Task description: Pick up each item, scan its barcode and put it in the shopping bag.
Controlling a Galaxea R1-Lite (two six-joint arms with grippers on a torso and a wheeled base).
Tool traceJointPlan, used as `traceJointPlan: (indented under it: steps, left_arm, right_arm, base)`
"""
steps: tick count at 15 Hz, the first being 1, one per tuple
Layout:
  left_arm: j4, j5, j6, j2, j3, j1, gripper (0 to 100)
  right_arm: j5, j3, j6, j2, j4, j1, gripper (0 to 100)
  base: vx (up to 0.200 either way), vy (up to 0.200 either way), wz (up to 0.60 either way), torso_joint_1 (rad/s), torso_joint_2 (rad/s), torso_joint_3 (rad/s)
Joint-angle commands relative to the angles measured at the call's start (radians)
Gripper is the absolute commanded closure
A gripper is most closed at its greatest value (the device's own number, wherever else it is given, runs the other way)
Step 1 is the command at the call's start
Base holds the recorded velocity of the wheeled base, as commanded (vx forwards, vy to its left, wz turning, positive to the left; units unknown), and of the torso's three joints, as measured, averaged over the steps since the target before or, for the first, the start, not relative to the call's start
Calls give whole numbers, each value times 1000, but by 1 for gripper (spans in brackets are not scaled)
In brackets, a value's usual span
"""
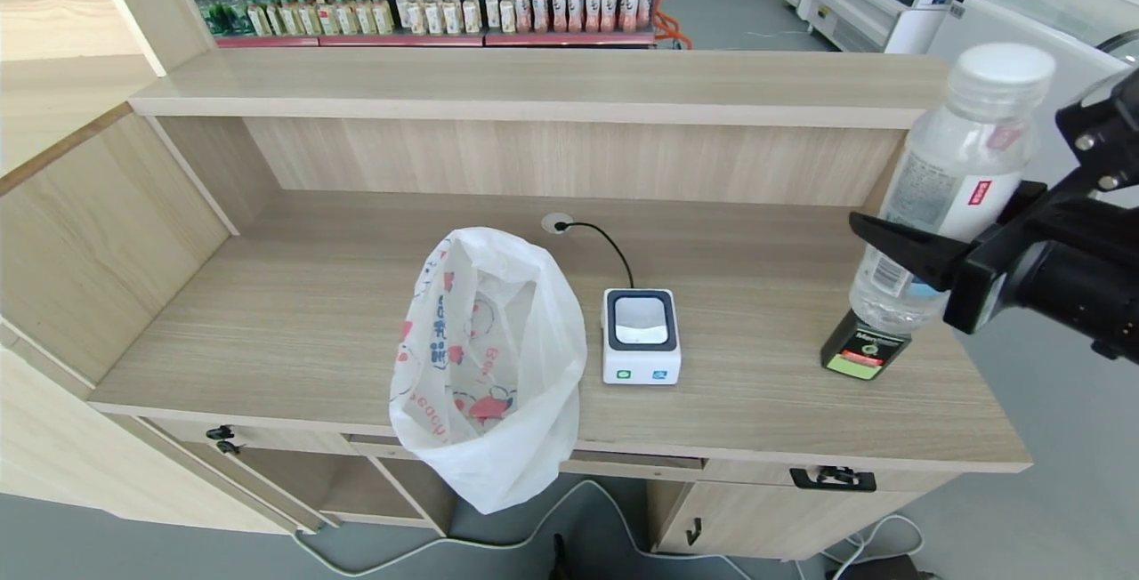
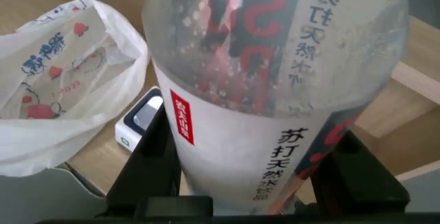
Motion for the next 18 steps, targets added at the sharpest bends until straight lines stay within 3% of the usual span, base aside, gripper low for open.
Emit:
traceJointPlan:
  steps: [1,4,8,18]
  left_arm:
    - [0,0,0,0,0,0,0]
    - [0,0,-3,0,0,0,0]
    - [0,0,-3,0,0,0,0]
    - [0,0,0,0,0,0,0]
  right_arm:
    - [93,-74,-45,201,-149,-78,100]
    - [248,-176,-94,381,-268,-122,100]
    - [461,-252,-170,556,-410,-148,100]
    - [711,-265,-227,784,-687,-239,100]
  base:
    - [0,200,0,-2,2,-2]
    - [0,200,0,4,2,-1]
    - [0,0,0,0,0,0]
    - [0,0,0,0,0,0]
